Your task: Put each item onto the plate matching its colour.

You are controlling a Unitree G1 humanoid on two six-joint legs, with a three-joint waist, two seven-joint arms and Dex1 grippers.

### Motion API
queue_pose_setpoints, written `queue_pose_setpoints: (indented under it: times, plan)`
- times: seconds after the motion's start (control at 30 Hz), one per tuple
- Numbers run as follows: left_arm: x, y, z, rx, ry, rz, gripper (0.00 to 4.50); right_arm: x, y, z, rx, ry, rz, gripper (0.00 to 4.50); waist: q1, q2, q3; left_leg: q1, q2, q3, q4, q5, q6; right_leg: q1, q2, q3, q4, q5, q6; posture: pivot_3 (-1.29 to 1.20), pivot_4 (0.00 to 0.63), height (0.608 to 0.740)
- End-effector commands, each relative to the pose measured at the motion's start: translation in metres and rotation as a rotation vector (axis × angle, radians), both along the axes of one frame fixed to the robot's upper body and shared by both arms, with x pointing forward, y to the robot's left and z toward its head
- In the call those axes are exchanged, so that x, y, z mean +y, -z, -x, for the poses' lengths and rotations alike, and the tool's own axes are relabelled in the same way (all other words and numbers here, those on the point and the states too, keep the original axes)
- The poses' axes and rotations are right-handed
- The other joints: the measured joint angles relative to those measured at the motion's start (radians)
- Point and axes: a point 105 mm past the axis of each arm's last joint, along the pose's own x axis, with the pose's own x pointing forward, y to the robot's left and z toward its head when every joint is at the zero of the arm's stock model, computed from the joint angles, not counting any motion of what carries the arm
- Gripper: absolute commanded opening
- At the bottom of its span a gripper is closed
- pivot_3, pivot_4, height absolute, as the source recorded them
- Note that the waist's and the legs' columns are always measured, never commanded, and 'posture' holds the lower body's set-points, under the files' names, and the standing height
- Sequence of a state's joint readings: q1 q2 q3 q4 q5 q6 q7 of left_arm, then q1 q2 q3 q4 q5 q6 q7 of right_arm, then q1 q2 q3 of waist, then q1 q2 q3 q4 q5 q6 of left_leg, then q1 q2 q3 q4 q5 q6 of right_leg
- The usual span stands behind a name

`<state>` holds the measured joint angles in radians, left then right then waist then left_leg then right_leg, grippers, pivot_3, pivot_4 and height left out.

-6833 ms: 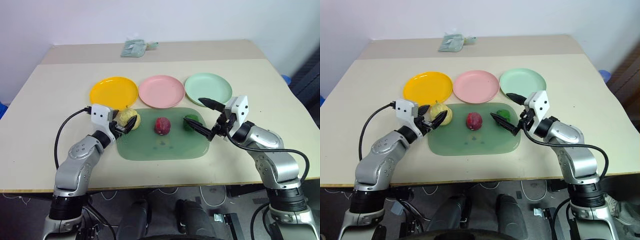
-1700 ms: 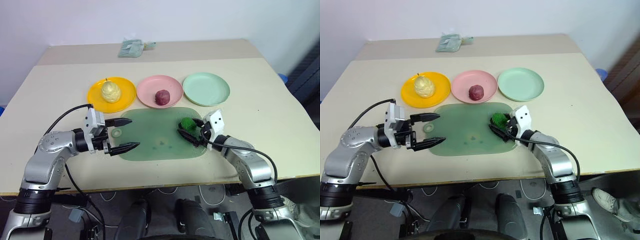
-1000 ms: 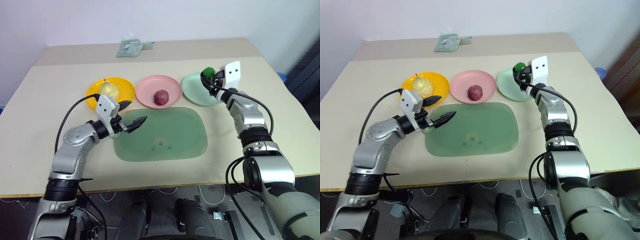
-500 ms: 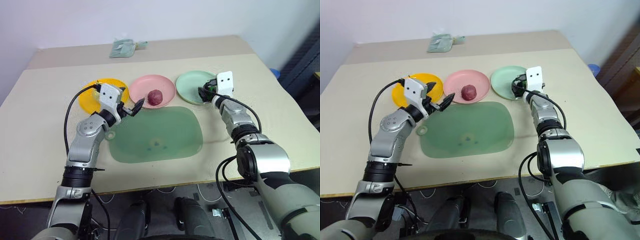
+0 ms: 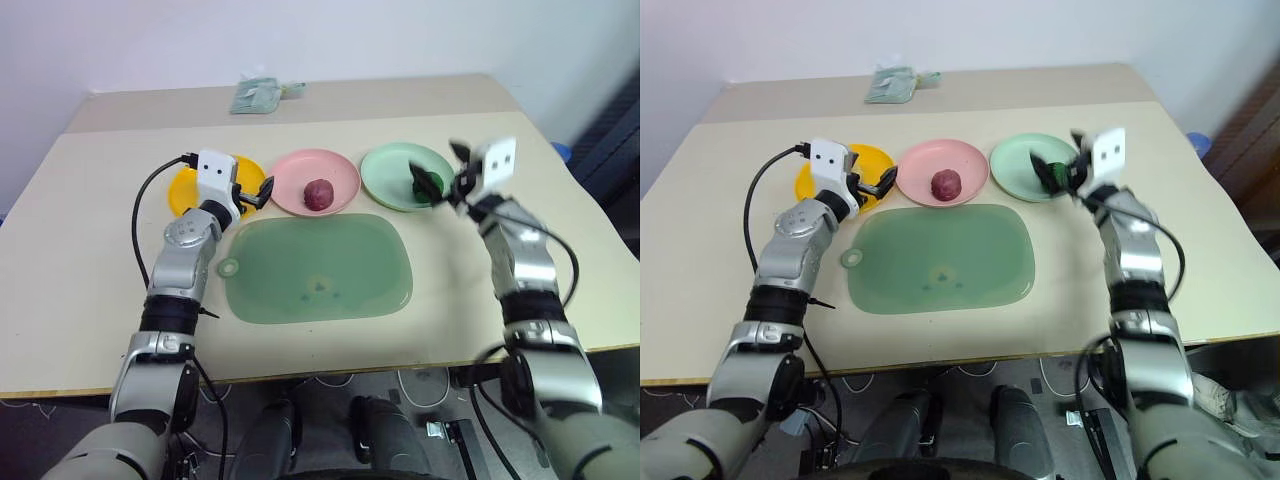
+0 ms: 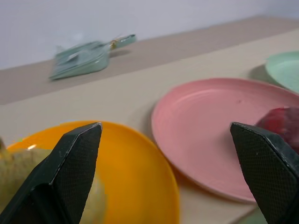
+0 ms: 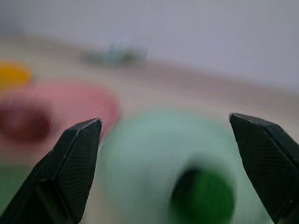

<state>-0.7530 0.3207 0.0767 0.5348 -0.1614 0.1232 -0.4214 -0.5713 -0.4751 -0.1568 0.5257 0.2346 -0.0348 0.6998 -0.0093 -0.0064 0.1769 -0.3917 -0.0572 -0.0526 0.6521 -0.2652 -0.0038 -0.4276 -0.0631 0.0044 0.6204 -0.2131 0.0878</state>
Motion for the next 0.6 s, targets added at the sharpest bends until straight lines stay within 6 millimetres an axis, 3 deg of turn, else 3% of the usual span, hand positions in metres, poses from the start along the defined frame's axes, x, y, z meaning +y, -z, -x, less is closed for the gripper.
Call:
queue_pose_setpoints:
  times: [0.03,0.2,0.37,0.6]
  plan:
    - [-0.014,-0.008,0.004,-0.052,0.144,-0.021,4.5,-0.007,-0.028,0.019,-0.065,-0.077,0.05,4.46,-0.007,0.0,0.0,0.0,0.0,0.001,0.0,0.0,0.0,0.0,0.0,0.001,0.0,0.0,0.0,0.0,0.15,0.74]
    - [-0.026,-0.003,0.023,-0.106,0.265,-0.023,4.5,-0.024,-0.014,0.042,0.009,-0.091,0.103,4.46,-0.008,0.0,0.0,0.001,0.002,0.001,-0.002,0.0,0.0,-0.001,0.001,0.002,0.0,0.0,0.0,0.0,0.15,0.74]
    - [-0.005,0.011,0.054,-0.115,0.306,-0.057,4.5,-0.014,-0.008,0.059,0.026,-0.118,0.072,4.46,-0.005,0.0,0.0,0.001,0.002,0.001,-0.002,0.0,0.0,-0.001,0.0,0.005,0.0,0.0,0.0,0.0,0.15,0.74]
    - [0.024,0.027,0.08,-0.084,0.313,-0.126,4.5,0.007,0.002,0.058,0.042,-0.151,0.036,4.46,0.001,0.0,0.0,0.001,0.002,0.001,-0.001,0.0,0.0,-0.001,-0.001,0.005,0.0,0.0,-0.001,0.0,0.15,0.74]
